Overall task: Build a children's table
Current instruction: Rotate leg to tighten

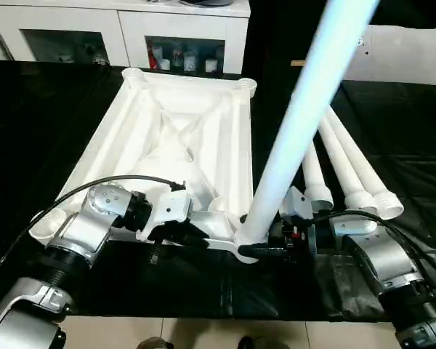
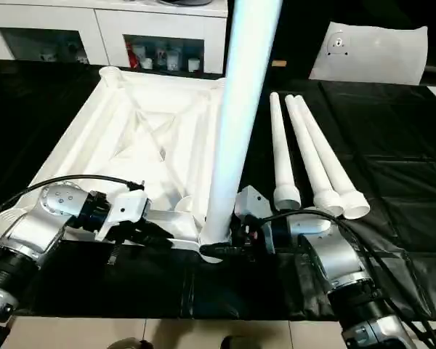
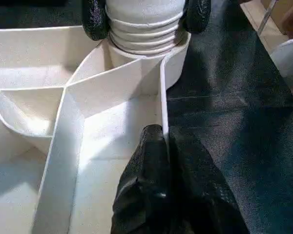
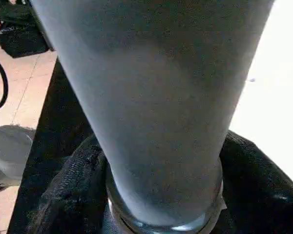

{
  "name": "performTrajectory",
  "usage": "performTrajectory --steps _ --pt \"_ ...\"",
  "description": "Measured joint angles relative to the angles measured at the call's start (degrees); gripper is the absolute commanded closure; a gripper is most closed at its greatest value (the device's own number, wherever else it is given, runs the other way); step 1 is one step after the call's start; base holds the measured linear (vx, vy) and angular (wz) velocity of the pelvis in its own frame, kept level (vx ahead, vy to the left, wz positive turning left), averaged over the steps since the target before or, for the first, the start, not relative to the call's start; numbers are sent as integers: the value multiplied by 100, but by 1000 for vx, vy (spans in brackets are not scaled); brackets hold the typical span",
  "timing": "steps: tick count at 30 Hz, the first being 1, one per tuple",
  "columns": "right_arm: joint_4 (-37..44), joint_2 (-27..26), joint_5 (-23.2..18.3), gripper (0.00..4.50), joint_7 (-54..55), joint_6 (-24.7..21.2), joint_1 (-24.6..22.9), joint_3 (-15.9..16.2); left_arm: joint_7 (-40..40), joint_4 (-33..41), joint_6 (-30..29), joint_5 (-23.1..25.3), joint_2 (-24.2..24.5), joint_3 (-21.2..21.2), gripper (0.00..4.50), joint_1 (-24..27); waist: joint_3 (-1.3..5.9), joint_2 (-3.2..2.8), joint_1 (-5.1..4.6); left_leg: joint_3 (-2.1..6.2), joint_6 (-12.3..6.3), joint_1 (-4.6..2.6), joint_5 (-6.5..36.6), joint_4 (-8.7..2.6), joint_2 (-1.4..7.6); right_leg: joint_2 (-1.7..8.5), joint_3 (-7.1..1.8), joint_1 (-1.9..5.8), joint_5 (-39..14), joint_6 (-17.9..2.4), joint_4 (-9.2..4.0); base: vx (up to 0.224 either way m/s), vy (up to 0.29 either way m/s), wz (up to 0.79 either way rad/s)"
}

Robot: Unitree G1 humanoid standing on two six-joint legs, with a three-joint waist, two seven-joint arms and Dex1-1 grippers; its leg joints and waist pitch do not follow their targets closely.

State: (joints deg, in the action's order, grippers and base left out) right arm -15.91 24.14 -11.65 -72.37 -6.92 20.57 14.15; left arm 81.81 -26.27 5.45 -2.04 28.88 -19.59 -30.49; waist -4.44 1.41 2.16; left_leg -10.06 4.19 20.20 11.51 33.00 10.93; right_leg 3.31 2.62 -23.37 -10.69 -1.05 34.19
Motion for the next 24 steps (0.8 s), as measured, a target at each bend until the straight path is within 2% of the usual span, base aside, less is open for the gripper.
performTrajectory --steps 6,10,13,17,22,24 --pt "29 -71 -100 175 22 -148 -42 -18 8 76 -94 -92 42 65 450 93 -1 1 -9 -1 0 -2 0 -2 3 -1 2 0 0 0 1 0 0 0" --pt "221 -312 -142 176 396 -403 -217 -127 -324 573 -603 -113 46 240 450 413 -3 1 -31 -2 4 -8 0 -3 5 -2 2 1 1 -2 2 0 0 0" --pt "252 -710 -119 176 1181 -676 -316 -376 -943 1000 -1167 -10 -79 405 450 664 -12 9 -126 -7 41 -9 15 -5 3 -2 -3 12 11 -17 -1 0 0 0" --pt "235 -1414 107 176 2808 -1018 -327 -855 -2125 1588 -2194 352 -702 581 450 883 -13 11 -269 -7 46 -24 13 -3 -2 -2 -10 21 -6 13 -8 0 0 0" --pt "109 -2177 435 177 4393 -1257 -125 -1200 -3242 1931 -2955 774 -1425 635 450 968 6 -15 -303 -6 46 -26 13 -10 -6 -2 -13 22 -10 19 -10 0 0 0" --pt "-23 -2336 599 177 4853 -1291 52 -1219 -3593 1933 -3098 898 -1669 638 450 947 14 -28 -319 -5 46 -23 13 -10 -10 -1 -16 23 -11 21 -17 0 0 0"
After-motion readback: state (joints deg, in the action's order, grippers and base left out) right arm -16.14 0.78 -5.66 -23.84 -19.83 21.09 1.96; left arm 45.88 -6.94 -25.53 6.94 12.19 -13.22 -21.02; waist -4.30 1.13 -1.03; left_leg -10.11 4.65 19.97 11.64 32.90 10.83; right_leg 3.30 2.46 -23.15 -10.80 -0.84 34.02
